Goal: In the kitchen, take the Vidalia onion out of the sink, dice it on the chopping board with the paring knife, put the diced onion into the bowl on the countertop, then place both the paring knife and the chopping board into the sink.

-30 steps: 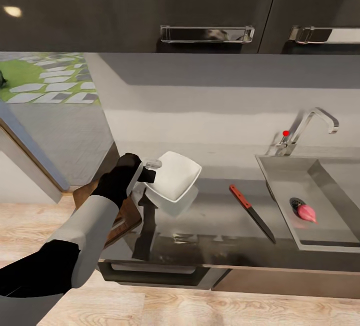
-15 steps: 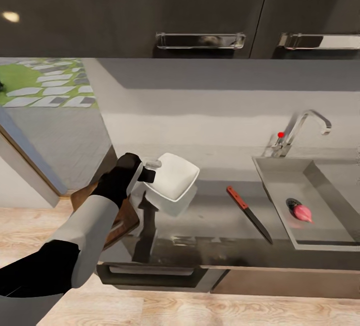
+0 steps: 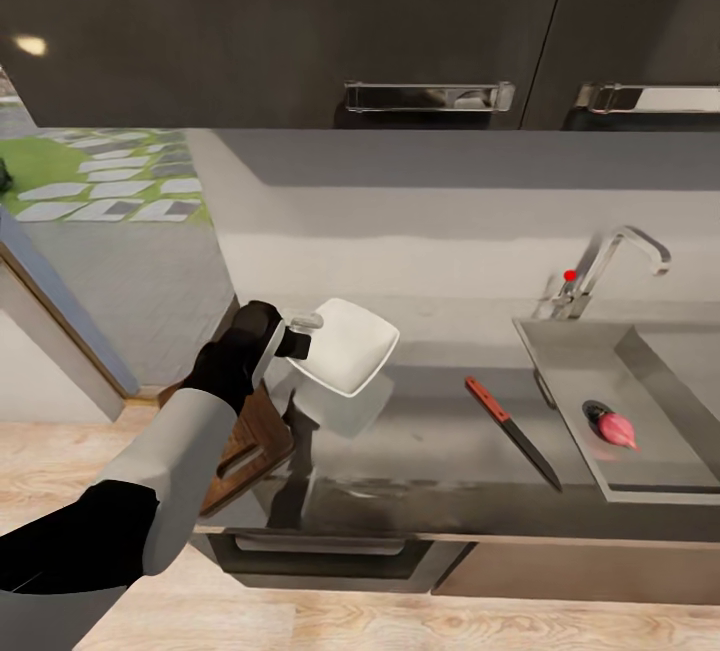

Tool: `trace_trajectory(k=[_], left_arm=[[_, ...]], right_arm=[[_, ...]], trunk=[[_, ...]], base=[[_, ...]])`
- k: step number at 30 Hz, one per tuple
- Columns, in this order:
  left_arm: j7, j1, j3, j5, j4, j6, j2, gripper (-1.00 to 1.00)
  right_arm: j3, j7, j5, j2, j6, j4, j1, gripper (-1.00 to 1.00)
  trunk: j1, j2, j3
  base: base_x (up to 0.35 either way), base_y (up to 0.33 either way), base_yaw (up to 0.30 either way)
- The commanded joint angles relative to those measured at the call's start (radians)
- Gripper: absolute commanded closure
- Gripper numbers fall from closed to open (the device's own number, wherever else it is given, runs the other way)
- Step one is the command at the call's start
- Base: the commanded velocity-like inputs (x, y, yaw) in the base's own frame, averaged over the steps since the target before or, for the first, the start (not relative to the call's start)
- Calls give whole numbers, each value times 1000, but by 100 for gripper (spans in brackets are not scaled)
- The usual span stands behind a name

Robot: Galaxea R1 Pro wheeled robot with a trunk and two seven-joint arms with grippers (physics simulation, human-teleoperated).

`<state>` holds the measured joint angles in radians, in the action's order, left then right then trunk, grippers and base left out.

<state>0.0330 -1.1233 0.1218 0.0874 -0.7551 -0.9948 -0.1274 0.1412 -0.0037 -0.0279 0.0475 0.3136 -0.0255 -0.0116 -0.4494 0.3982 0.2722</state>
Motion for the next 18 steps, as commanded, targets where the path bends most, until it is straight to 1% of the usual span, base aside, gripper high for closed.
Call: trace_trajectory(k=[1,8,15,18], left_arm=[[5,-1,1,6,-1,-4,0,100],[5,-1,0,7,-2,-4,0,100],[3,-1,-3,8,-3,-4,1,100],[1,-1,-8,8,-3,-4,14,100]], right_arm=[[3,1,-3,0,4,1,-1,-100],[3,1,-3,0,4,1,-1,-100],[3,1,-3,-1,4,1,-1,-100],[3,1,-3,-2,4,1,0,-100]], trunk=[[-1,2,0],[-1,2,-11],[-1,2,-22],[-1,2,-26]], base=[[0,14,0],[0,23,0],[0,219,0],[39,260,0]])
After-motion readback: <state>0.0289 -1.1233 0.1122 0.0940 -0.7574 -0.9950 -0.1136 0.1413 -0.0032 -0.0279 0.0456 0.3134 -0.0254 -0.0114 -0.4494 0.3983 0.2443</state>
